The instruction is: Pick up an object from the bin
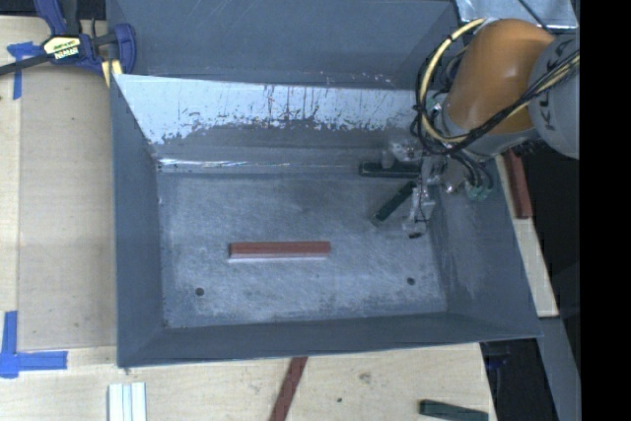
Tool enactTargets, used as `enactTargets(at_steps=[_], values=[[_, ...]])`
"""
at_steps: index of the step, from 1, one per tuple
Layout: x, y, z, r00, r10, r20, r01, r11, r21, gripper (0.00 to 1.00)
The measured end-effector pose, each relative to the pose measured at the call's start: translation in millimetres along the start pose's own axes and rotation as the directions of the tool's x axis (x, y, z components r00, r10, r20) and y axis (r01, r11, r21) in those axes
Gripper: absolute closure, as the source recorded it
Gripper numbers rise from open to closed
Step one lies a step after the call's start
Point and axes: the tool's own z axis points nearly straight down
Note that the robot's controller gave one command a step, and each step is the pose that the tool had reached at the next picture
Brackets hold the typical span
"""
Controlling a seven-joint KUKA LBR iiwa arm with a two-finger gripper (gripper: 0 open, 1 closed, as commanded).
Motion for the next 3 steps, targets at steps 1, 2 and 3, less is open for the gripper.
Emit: enactTargets(at_steps=[1, 2, 3], values=[[-11.5, -27.1, 28.5, 0.957, -0.291, 0.006, 0.291, 0.957, 0.001, 1.00], [-11.5, -27.0, 28.5, 0.957, -0.291, 0.006, 0.291, 0.957, 0.001, 1.00], [13.6, -30.7, -112.7, 0.975, -0.220, -0.001, 0.220, 0.975, -0.002, 1.00]])
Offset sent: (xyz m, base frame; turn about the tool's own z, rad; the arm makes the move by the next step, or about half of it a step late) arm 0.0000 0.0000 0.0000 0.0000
